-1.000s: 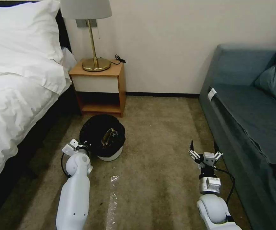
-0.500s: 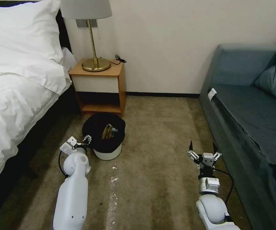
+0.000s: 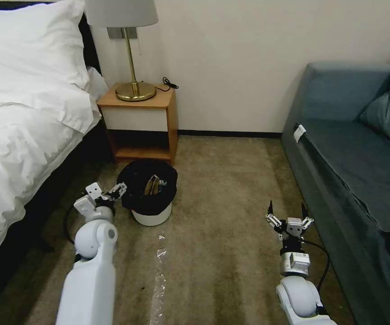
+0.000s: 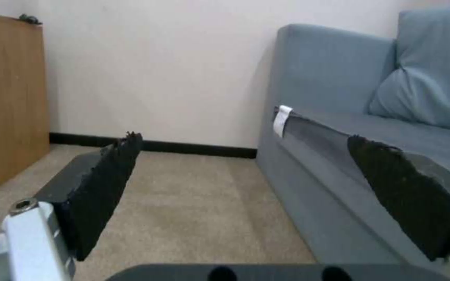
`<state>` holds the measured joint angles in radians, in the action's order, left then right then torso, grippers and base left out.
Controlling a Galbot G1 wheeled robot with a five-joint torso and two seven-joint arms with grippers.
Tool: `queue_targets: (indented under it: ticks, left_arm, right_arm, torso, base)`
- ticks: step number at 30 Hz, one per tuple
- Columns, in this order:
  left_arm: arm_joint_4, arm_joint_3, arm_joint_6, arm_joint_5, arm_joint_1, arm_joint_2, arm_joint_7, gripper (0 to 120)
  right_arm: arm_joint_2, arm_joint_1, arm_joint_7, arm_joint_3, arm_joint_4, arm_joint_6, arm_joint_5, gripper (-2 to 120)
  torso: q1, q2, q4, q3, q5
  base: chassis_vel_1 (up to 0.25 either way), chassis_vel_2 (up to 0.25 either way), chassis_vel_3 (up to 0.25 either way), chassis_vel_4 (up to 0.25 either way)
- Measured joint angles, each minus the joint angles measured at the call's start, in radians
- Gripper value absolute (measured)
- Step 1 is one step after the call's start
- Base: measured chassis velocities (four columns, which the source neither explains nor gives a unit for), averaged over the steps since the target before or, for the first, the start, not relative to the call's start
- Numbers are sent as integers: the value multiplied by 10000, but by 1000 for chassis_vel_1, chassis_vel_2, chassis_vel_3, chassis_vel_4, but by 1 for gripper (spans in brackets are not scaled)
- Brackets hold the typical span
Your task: Pick up the trash bin, then pick up the garbage on the floor and place it into the trash bin.
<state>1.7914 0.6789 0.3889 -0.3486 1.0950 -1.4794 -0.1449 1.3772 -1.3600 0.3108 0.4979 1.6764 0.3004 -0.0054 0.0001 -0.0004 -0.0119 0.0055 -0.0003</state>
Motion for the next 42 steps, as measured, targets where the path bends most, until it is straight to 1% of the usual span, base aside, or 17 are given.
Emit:
queue_targets:
  ticks: [1,2,3,6,9,10,11,12,13,14,16,18,19,21,24,34,42]
  left_arm:
    - [0,0,0,0,0,0,0,100]
    - [94,68,-71,248,88,68,316,100]
    - [267,219,-296,753,260,235,963,100]
    - [300,293,-497,1030,328,307,1274,100]
    - [310,540,-1264,1719,504,402,2179,99]
    - [310,540,-1264,1719,504,402,2179,99]
    - [241,604,-1675,1848,562,390,2543,98]
    - [241,604,-1675,1848,562,390,2543,98]
    - [125,632,-2061,1960,606,368,2831,98]
    - [125,632,-2061,1960,606,368,2831,98]
    - [-11,650,-2437,2090,641,340,3045,98]
    - [-287,653,-3414,2292,709,290,3414,97]
    - [-287,653,-3414,2292,709,290,3414,97]
    - [-550,642,-4299,2488,779,240,3607,97]
    - [-680,601,-4631,2527,911,191,3627,97]
    - [-821,378,-4800,2074,1368,104,3145,98]
    - [-754,444,-4672,1784,1312,159,3129,98]
  right_arm:
    - [0,0,0,0,0,0,0,100]
    - [19,-8,-15,48,12,3,3,100]
    - [68,-28,-88,163,45,30,14,100]
    - [97,-31,-137,228,49,67,19,100]
    - [229,-25,-405,420,22,332,157,100]
    - [229,-25,-405,420,22,332,157,100]
    - [304,0,-527,513,-62,561,262,100]
    - [304,0,-527,513,-62,561,262,100]
    - [370,35,-578,600,-127,710,302,100]
    - [370,35,-578,600,-127,710,302,100]
    - [416,56,-596,690,-164,822,335,100]
    - [471,45,-599,829,-204,901,401,100]
    - [471,45,-599,829,-204,901,401,100]
    - [485,12,-589,902,-252,928,446,100]
    - [494,9,-583,971,-344,1002,446,100]
    - [457,118,-597,1046,-564,1172,348,100]
    - [495,205,-580,1042,-579,1190,368,100]
  torso:
    - [0,0,0,0,0]
    - [0,0,-1,0,-1]
    - [0,0,-1,0,1]
    - [0,0,-1,0,0]
    - [0,0,0,0,0]
    - [0,0,0,0,0]
    - [0,0,-2,0,1]
    - [0,0,-2,0,1]
    - [0,0,-2,1,1]
    - [0,0,-2,1,1]
    - [0,0,-1,1,0]
    - [0,0,-2,1,1]
    - [0,0,-2,1,1]
    - [0,0,-2,1,1]
    - [0,0,-2,1,2]
    - [0,0,-1,1,1]
    - [0,0,-2,0,1]
  base:
    - [0,0,0,0]
    - [0,0,0,0]
    - [0,0,0,0]
    - [0,0,0,0]
    - [0,0,0,0]
    - [0,0,0,0]
    - [0,0,0,0]
    - [0,0,0,0]
    - [0,0,0,0]
    - [0,0,0,0]
    - [0,0,0,0]
    - [0,0,0,0]
    - [0,0,0,0]
    - [0,0,0,0]
    - [0,0,0,0]
    - [0,0,0,0]
    - [0,0,0,0]
